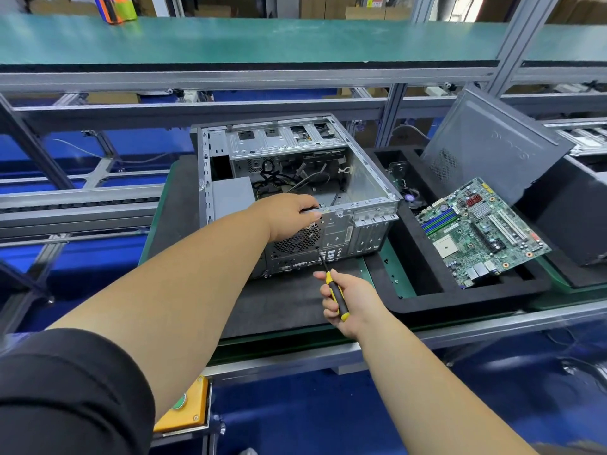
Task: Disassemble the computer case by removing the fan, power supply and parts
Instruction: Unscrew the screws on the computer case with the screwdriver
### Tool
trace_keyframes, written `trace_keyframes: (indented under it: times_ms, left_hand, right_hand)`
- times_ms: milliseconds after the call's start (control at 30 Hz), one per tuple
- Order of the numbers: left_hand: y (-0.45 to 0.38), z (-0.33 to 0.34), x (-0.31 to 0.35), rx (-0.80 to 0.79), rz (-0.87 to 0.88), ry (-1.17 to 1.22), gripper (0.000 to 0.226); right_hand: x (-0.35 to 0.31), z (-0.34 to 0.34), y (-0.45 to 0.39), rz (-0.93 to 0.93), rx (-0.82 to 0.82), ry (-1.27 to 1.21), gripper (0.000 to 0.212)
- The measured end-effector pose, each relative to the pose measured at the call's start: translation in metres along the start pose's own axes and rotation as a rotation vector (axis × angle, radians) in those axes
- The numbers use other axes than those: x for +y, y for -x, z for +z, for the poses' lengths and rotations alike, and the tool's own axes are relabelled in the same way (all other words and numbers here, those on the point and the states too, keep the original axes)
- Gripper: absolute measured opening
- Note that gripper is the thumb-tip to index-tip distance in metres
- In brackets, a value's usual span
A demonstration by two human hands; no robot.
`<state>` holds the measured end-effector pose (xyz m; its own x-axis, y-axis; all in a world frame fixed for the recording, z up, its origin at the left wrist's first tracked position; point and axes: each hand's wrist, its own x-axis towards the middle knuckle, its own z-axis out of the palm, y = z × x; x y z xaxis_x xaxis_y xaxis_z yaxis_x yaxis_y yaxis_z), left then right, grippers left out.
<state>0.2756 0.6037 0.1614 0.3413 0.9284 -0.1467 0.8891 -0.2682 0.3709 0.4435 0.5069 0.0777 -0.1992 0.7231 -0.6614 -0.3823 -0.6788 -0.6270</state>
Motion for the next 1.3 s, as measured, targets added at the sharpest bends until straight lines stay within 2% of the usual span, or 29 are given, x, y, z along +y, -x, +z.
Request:
trace_keyframes:
  times_ms: [100, 200, 333, 400, 467, 567, 633, 767, 900, 1033, 1133, 1233, 1300]
  left_hand:
    - [-0.001, 0.000, 0.001, -0.030, -0.001, -0.032, 0.035]
    - [-0.003, -0.002, 0.001, -0.059, -0.008, -0.016, 0.030]
    - [-0.005, -0.002, -0.001, -0.080, -0.005, 0.000, 0.029]
    - [-0.005, -0.002, -0.002, -0.085, 0.000, -0.001, 0.029]
    - [-0.006, -0.002, -0.002, -0.089, 0.001, 0.004, 0.028]
    - [-0.007, -0.002, -0.003, -0.089, 0.008, 0.017, 0.027]
    - [-0.007, -0.002, -0.003, -0.089, 0.012, 0.022, 0.027]
    - [-0.008, -0.001, -0.004, -0.088, 0.005, 0.013, 0.024]
    - [-0.008, -0.001, -0.005, -0.084, 0.005, 0.006, 0.021]
    - [-0.008, -0.001, -0.004, -0.079, 0.005, 0.003, 0.021]
    - [-0.007, -0.002, -0.004, -0.079, 0.009, 0.001, 0.023]
    - [-0.007, -0.002, -0.004, -0.078, 0.009, 0.006, 0.020]
    - [-0.008, -0.001, -0.004, -0.073, 0.005, 0.010, 0.022]
  right_hand:
    - [0.000, 0.003, -0.002, -0.093, 0.144, 0.285, 0.027]
    - [0.002, 0.002, -0.001, -0.266, 0.246, 0.560, 0.020]
    - [0.001, -0.002, 0.002, -0.454, 0.436, 1.105, 0.012]
    - [0.000, -0.002, 0.001, -0.487, 0.456, 1.173, 0.012]
    - [-0.002, 0.000, -0.001, -0.386, 0.386, 1.025, 0.021]
    - [-0.006, 0.001, 0.000, -0.058, 0.234, 0.468, 0.035]
    - [-0.008, -0.004, 0.000, 0.018, 0.129, 0.286, 0.037]
    - [-0.006, -0.008, 0.005, 0.049, 0.043, 0.153, 0.035]
    - [-0.001, -0.005, 0.004, 0.018, 0.082, 0.150, 0.031]
    - [0.001, -0.001, 0.004, -0.164, 0.232, 0.527, 0.029]
    - [0.001, -0.002, 0.008, -0.395, 0.381, 1.025, 0.028]
    - [0.000, 0.004, 0.010, -0.513, 0.578, 1.570, 0.024]
    - [0.000, 0.009, 0.009, -0.525, 0.615, 1.720, 0.024]
